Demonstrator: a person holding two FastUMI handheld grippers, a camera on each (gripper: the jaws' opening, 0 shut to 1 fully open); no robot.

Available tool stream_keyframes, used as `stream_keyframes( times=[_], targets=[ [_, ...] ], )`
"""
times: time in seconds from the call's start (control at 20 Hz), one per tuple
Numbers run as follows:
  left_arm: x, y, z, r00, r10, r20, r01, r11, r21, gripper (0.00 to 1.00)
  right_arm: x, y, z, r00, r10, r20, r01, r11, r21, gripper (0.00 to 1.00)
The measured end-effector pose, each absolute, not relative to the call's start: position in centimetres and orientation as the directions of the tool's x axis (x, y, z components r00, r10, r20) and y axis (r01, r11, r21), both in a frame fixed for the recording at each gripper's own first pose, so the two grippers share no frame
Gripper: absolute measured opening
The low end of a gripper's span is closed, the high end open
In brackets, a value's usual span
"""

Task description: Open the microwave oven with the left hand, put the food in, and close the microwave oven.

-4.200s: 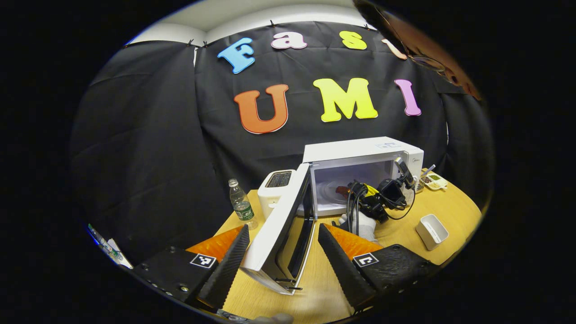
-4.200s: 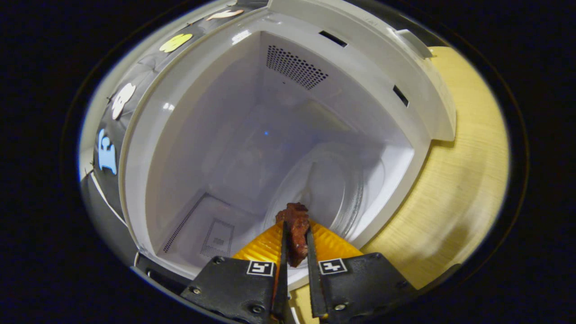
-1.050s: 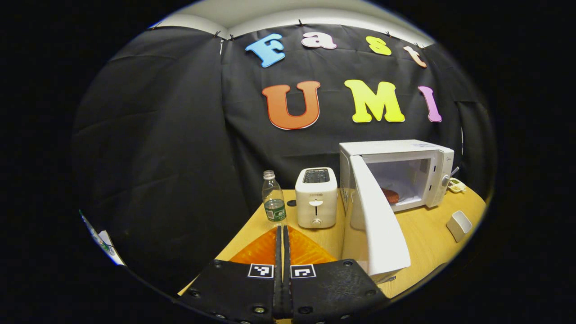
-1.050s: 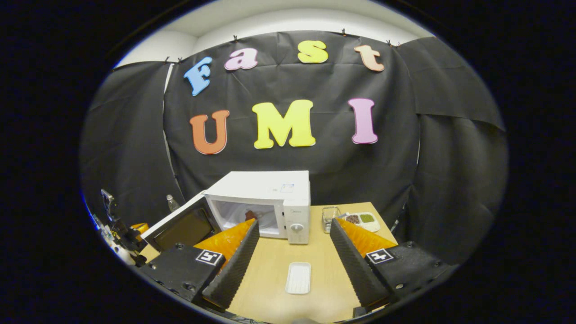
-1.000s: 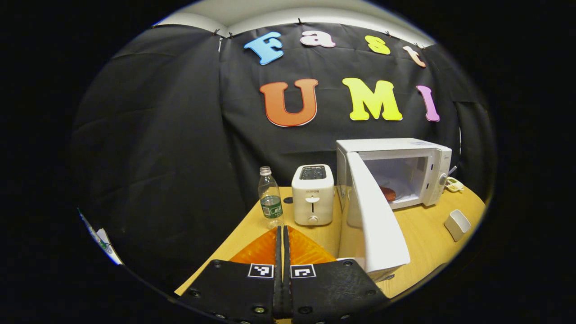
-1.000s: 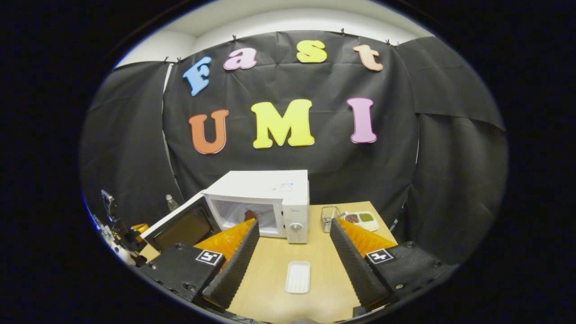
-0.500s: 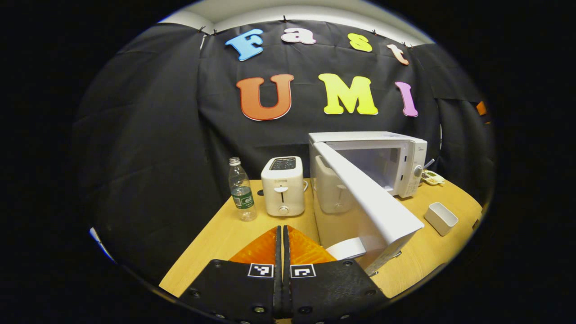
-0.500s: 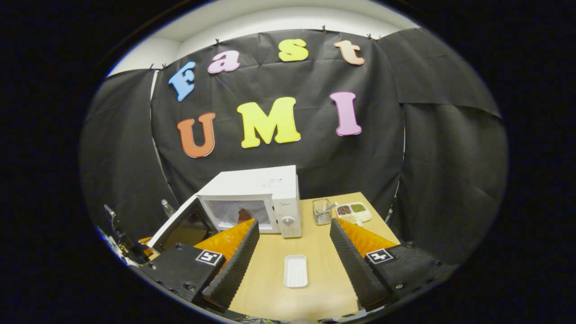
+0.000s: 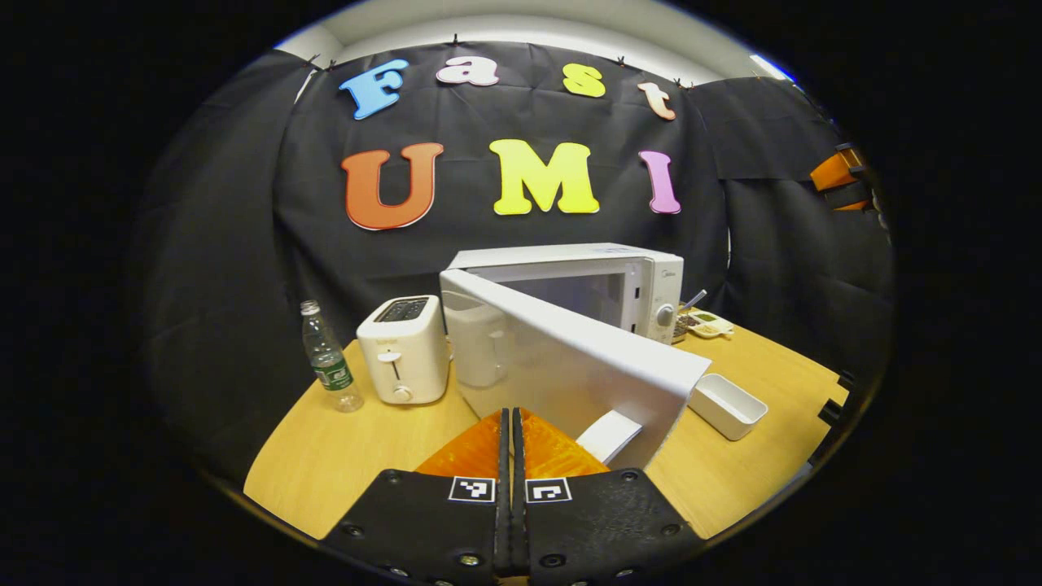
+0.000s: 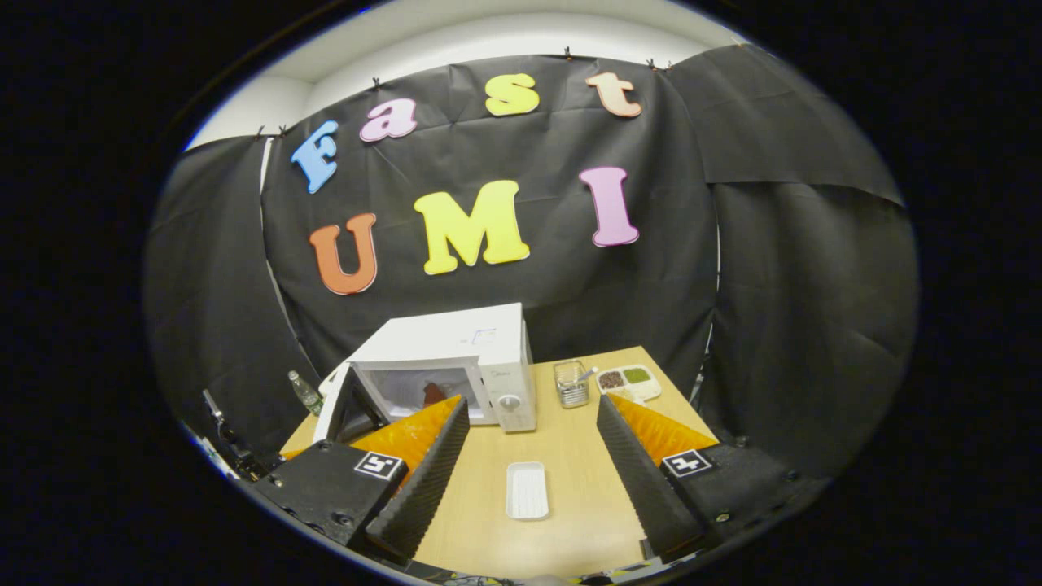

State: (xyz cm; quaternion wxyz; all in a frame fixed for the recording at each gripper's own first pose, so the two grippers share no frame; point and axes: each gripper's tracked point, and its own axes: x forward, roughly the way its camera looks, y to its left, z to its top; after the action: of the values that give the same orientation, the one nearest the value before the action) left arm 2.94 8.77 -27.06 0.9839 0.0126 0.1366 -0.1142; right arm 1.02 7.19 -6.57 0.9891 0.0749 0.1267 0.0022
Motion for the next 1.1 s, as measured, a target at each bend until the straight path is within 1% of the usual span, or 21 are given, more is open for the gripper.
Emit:
stream_keyframes(
  times=[0.35, 0.4, 0.45, 0.5, 0.55, 0.6, 0.65, 0.7, 1.1],
  targets=[
    [5.5, 2.1, -27.4, 0.907, -0.318, -0.276, 0.326, 0.945, -0.016, 0.00, 2.2, 4.7, -6.2, 0.965, 0.010, -0.262, 0.038, 0.984, 0.176, 0.92],
    [5.9, 1.3, -27.5, 0.904, -0.329, -0.274, 0.339, 0.941, -0.011, 0.00, 2.5, 4.3, -6.1, 0.965, 0.008, -0.262, 0.040, 0.983, 0.177, 1.00],
    [6.3, 0.4, -27.4, 0.900, -0.340, -0.272, 0.351, 0.936, -0.010, 0.00, 2.6, 4.0, -6.1, 0.965, 0.004, -0.264, 0.044, 0.984, 0.174, 0.92],
    [6.8, -0.6, -27.3, 0.896, -0.351, -0.270, 0.361, 0.932, -0.013, 0.00, 2.9, 3.5, -6.1, 0.963, 0.002, -0.268, 0.046, 0.984, 0.169, 1.00],
    [7.4, -1.5, -27.3, 0.893, -0.360, -0.271, 0.370, 0.929, -0.015, 0.00, 3.1, 3.1, -6.2, 0.962, -0.001, -0.271, 0.048, 0.985, 0.168, 0.92],
    [8.1, -2.3, -27.3, 0.890, -0.366, -0.273, 0.376, 0.927, -0.016, 0.00, 3.4, 2.7, -6.3, 0.960, -0.001, -0.279, 0.051, 0.984, 0.171, 0.92],
    [8.7, -3.2, -27.2, 0.888, -0.372, -0.272, 0.382, 0.924, -0.017, 0.00, 3.4, 2.2, -6.4, 0.958, -0.002, -0.288, 0.055, 0.983, 0.177, 1.00],
    [9.4, -4.1, -27.3, 0.885, -0.378, -0.271, 0.389, 0.921, -0.017, 0.00, 3.7, 1.6, -6.6, 0.956, -0.005, -0.293, 0.062, 0.981, 0.183, 0.92],
    [15.3, -9.0, -28.0, 0.864, -0.416, -0.282, 0.434, 0.901, -0.001, 0.00, 5.6, -2.1, -7.7, 0.939, -0.051, -0.339, 0.118, 0.977, 0.178, 0.92]
  ],
)
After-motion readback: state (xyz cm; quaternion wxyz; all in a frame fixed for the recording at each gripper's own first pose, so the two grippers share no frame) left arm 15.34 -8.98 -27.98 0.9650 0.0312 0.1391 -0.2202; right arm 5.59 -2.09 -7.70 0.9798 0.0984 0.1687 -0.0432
